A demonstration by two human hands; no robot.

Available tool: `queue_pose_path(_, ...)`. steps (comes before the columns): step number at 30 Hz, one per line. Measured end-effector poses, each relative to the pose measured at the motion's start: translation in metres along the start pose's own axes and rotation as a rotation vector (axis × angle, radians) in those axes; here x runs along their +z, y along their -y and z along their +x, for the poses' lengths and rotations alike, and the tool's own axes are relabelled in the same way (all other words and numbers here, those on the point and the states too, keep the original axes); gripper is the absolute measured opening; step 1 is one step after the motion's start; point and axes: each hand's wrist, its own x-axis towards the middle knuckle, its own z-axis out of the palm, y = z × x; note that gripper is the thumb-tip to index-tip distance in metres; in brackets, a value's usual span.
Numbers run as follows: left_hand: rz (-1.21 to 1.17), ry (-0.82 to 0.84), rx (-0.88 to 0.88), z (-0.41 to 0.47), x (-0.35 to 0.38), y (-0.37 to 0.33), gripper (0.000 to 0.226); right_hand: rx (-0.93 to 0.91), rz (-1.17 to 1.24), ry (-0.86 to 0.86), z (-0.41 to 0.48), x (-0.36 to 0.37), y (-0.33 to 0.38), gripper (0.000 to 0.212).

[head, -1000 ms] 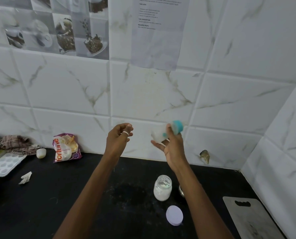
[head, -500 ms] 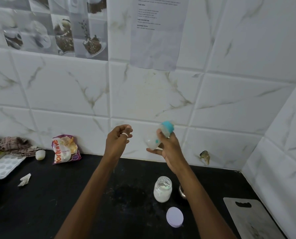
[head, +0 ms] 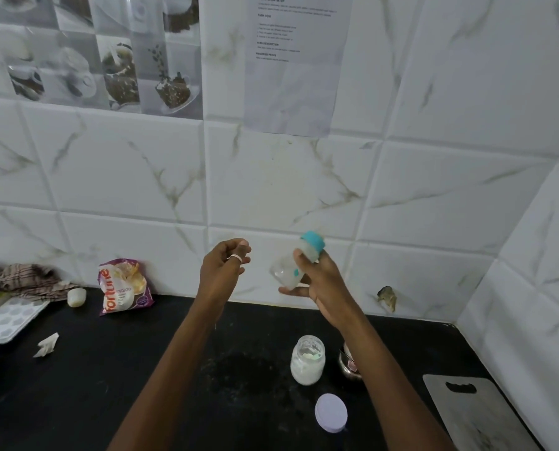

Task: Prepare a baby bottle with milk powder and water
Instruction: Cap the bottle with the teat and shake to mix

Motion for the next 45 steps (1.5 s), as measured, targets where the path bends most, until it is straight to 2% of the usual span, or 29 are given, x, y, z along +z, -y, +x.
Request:
queue_pose_path(3,0.003,0.01,0.001,-0.001,0.002,0.0,0.008,-0.051,0.26,-0.152,0.003,-0.002,0.0,0.063)
queue_pose_path(5,0.009,0.01,0.003,-0.002,0.001,-0.001,0.008,-0.026,0.163,-0.114,0.0,0.001,-0.002,0.065)
queue_pose_path(7,0.01,0.008,0.009,-0.001,0.001,-0.002,0.009,0.031,-0.089,0.037,-0.005,-0.001,-0.004,0.065)
queue_pose_path(9,0.005,0.009,0.007,-0.001,0.001,-0.002,0.008,0.009,-0.032,0.024,-0.004,-0.003,-0.002,0.063)
queue_pose_path(11,0.002,0.011,0.005,-0.002,0.0,-0.002,0.007,-0.038,0.204,-0.129,-0.001,-0.004,-0.001,0.061)
queue_pose_path(12,0.004,0.008,0.005,-0.002,-0.001,-0.002,0.007,-0.049,0.213,-0.158,0.001,-0.003,-0.001,0.06)
queue_pose_path(15,-0.003,-0.002,0.001,-0.002,-0.003,-0.002,0.008,0.016,-0.053,0.005,-0.005,-0.001,-0.005,0.063)
queue_pose_path(16,-0.004,-0.004,0.0,-0.002,-0.003,-0.003,0.008,0.027,-0.076,0.03,-0.006,-0.002,-0.003,0.063)
queue_pose_path(20,-0.012,0.009,-0.001,-0.003,-0.003,-0.003,0.008,-0.045,0.239,-0.168,0.0,-0.002,-0.001,0.057)
queue_pose_path(21,-0.008,0.009,0.001,-0.003,-0.003,-0.004,0.008,-0.037,0.217,-0.157,0.001,-0.001,-0.002,0.06)
queue_pose_path(24,-0.002,0.009,0.006,-0.002,-0.003,-0.005,0.009,0.01,-0.05,0.008,-0.005,0.003,-0.001,0.065)
queue_pose_path(25,-0.001,0.012,0.005,-0.002,-0.002,-0.005,0.01,-0.002,-0.023,0.0,-0.004,0.001,0.001,0.062)
queue_pose_path(28,0.0,0.02,0.008,-0.003,-0.002,-0.005,0.009,-0.071,0.261,-0.172,0.0,0.0,0.004,0.055)
queue_pose_path(29,0.003,0.019,0.007,-0.004,-0.002,-0.005,0.008,-0.068,0.233,-0.166,0.0,0.0,0.003,0.058)
queue_pose_path(32,0.002,0.012,0.008,-0.003,-0.002,-0.005,0.008,0.013,-0.059,0.015,-0.006,0.001,-0.004,0.066)
queue_pose_path(33,-0.002,0.013,0.007,-0.003,-0.001,-0.005,0.008,0.01,-0.052,0.017,-0.006,0.002,-0.004,0.066)
queue_pose_path(36,0.003,0.026,0.008,-0.003,0.0,-0.004,0.008,-0.051,0.205,-0.149,-0.003,0.004,-0.004,0.071)
queue_pose_path(37,0.006,0.026,0.007,-0.003,0.0,-0.004,0.008,-0.055,0.177,-0.153,-0.002,0.006,-0.005,0.071)
queue_pose_path(40,0.006,0.012,0.007,-0.002,-0.001,-0.004,0.009,-0.016,-0.121,0.015,-0.008,0.009,-0.006,0.065)
queue_pose_path(42,-0.003,0.012,0.005,-0.002,-0.002,-0.004,0.009,-0.026,-0.037,0.002,-0.007,0.009,0.0,0.064)
queue_pose_path(44,-0.006,0.016,0.005,-0.003,-0.003,-0.004,0.009,-0.076,0.216,-0.152,-0.003,0.01,0.004,0.063)
queue_pose_path(45,-0.005,0.013,0.006,-0.003,-0.004,-0.003,0.008,-0.092,0.233,-0.191,0.0,0.011,0.004,0.062)
